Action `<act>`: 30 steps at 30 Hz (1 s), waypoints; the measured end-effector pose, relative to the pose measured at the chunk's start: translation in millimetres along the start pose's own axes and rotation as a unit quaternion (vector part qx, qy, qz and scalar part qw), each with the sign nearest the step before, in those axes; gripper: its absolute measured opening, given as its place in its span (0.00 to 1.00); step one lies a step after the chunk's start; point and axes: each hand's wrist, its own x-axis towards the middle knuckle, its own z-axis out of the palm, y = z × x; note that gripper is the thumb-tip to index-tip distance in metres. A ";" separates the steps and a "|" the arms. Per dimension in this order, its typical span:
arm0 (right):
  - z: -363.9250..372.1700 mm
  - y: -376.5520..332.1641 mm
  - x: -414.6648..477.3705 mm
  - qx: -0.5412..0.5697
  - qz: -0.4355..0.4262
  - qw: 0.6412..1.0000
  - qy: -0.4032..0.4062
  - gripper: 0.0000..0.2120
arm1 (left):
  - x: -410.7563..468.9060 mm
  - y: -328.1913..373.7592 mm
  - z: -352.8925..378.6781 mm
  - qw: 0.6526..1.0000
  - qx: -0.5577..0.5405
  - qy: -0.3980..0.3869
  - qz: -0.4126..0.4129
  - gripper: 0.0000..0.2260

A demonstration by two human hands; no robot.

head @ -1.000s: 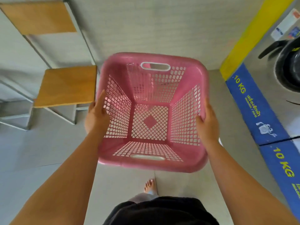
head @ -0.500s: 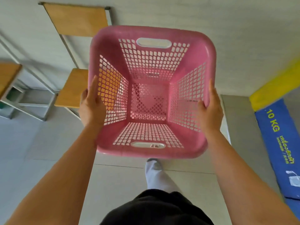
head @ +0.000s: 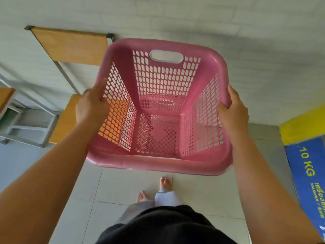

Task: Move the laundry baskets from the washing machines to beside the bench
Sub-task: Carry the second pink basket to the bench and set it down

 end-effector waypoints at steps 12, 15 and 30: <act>48.8 7.7 52.3 0.006 0.007 0.998 0.056 0.28 | 63.5 -1.4 55.4 0.999 -0.051 -0.004 0.014 0.28; 77.9 31.7 50.5 0.011 0.021 0.999 0.048 0.28 | 65.4 -20.8 86.8 0.998 -0.055 -0.034 -0.001 0.27; 240.8 175.3 102.8 -0.051 0.081 0.995 0.003 0.28 | 98.0 -97.3 284.1 0.991 -0.008 -0.124 -0.043 0.25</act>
